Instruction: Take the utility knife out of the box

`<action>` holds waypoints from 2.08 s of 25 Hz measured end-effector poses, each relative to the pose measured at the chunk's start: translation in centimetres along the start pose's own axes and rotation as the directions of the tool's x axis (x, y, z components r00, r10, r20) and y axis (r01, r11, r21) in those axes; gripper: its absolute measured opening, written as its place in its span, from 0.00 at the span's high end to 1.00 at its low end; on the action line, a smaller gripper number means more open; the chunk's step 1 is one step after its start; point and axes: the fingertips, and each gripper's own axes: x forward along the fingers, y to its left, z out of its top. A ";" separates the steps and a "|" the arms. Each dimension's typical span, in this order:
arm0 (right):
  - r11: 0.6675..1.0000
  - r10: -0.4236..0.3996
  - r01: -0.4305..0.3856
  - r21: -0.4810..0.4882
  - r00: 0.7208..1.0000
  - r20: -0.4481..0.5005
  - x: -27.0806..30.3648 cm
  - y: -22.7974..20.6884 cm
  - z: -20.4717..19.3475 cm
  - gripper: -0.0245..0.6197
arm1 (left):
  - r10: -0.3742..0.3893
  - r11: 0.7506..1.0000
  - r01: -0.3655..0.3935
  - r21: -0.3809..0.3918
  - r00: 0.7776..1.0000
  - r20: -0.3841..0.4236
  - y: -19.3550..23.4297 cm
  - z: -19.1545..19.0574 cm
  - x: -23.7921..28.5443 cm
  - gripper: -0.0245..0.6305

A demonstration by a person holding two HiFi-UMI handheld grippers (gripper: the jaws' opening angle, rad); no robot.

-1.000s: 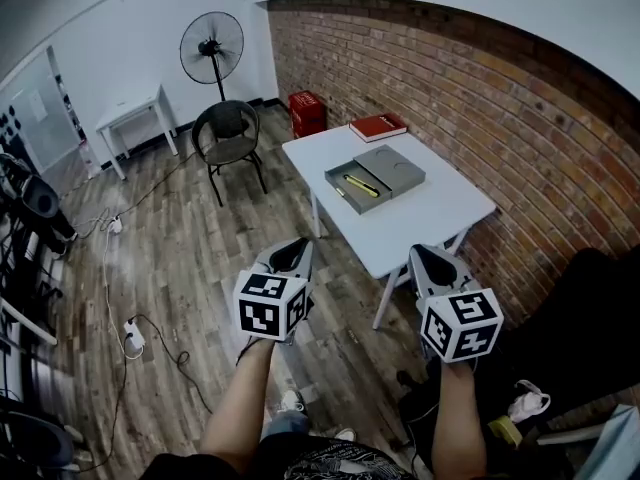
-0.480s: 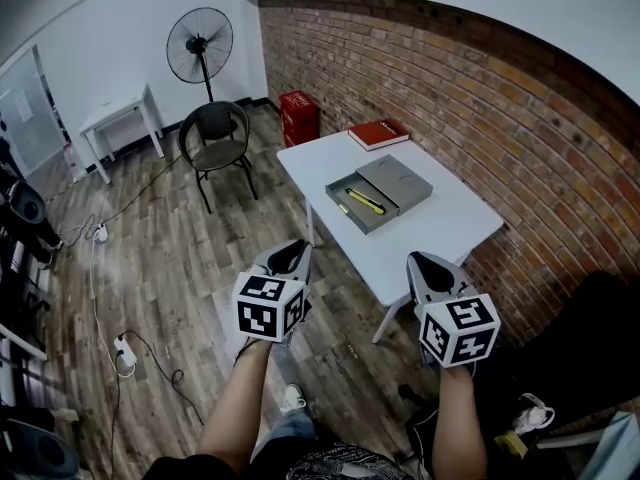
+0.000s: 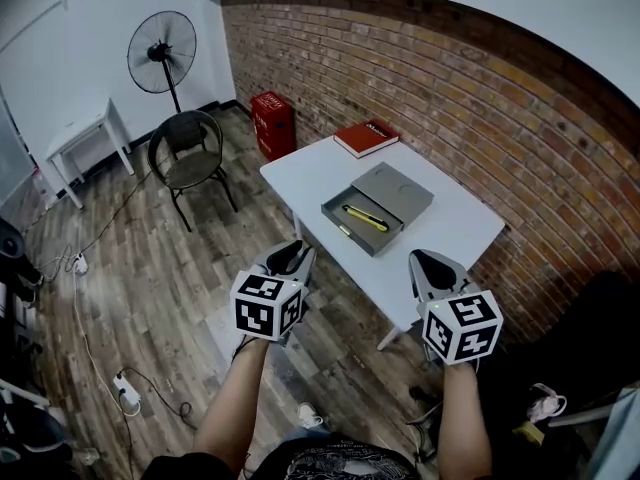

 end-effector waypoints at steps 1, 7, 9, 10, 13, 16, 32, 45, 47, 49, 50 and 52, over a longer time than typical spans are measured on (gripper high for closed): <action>1.000 -0.011 0.011 0.003 1.000 0.000 0.5 0.0 0.2 0.93 | -0.006 1.000 0.006 0.002 1.000 -0.003 0.7 0.0 0.3 0.82; 0.997 -0.080 0.080 0.020 0.997 -0.002 2.9 0.5 1.4 0.93 | -0.045 0.999 0.045 0.002 0.999 0.004 4.6 1.0 1.6 0.78; 0.995 -0.099 0.099 0.028 0.995 -0.002 3.5 0.4 1.6 0.93 | -0.061 0.998 0.061 0.003 0.998 0.004 5.3 1.1 2.1 0.75; 0.994 -0.107 0.107 0.030 0.994 0.000 3.7 0.5 1.7 0.93 | -0.069 0.998 0.069 0.006 0.998 0.003 5.6 1.1 2.3 0.74; 0.992 -0.123 0.122 0.030 0.992 0.007 4.2 0.9 2.1 0.93 | -0.096 0.995 0.096 -0.011 0.995 0.010 6.2 1.3 2.8 0.73; 0.991 -0.134 0.133 0.033 0.991 0.013 4.7 1.0 2.3 0.93 | -0.128 0.990 0.130 -0.051 0.991 0.031 6.5 1.9 3.4 0.73; 0.977 -0.193 0.187 0.101 0.980 0.050 8.4 -3.7 2.3 0.93 | -0.154 0.988 0.154 -0.012 0.988 0.031 7.4 4.1 9.1 0.70; 0.961 -0.251 0.244 0.128 0.967 0.040 16.6 -13.9 3.3 0.93 | -0.211 0.977 0.209 0.044 0.977 0.027 8.6 8.5 22.8 0.69; 0.957 -0.264 0.258 0.130 0.964 0.036 17.5 -15.9 3.4 0.93 | -0.223 0.974 0.222 0.050 0.974 0.026 8.2 9.2 25.2 0.68; 0.953 -0.279 0.272 0.135 0.960 0.031 18.3 -17.9 3.3 0.93 | -0.238 0.970 0.236 0.061 0.971 0.023 7.6 9.8 27.6 0.68; 0.951 -0.284 0.278 0.138 0.958 0.027 18.7 -18.8 3.3 0.93 | -0.245 0.968 0.244 0.064 0.969 0.021 7.4 10.0 28.8 0.68; 0.947 -0.293 0.287 0.142 0.956 0.018 19.5 -20.4 3.0 0.93 | -0.258 0.964 0.257 0.064 0.966 0.014 7.1 10.4 30.9 0.68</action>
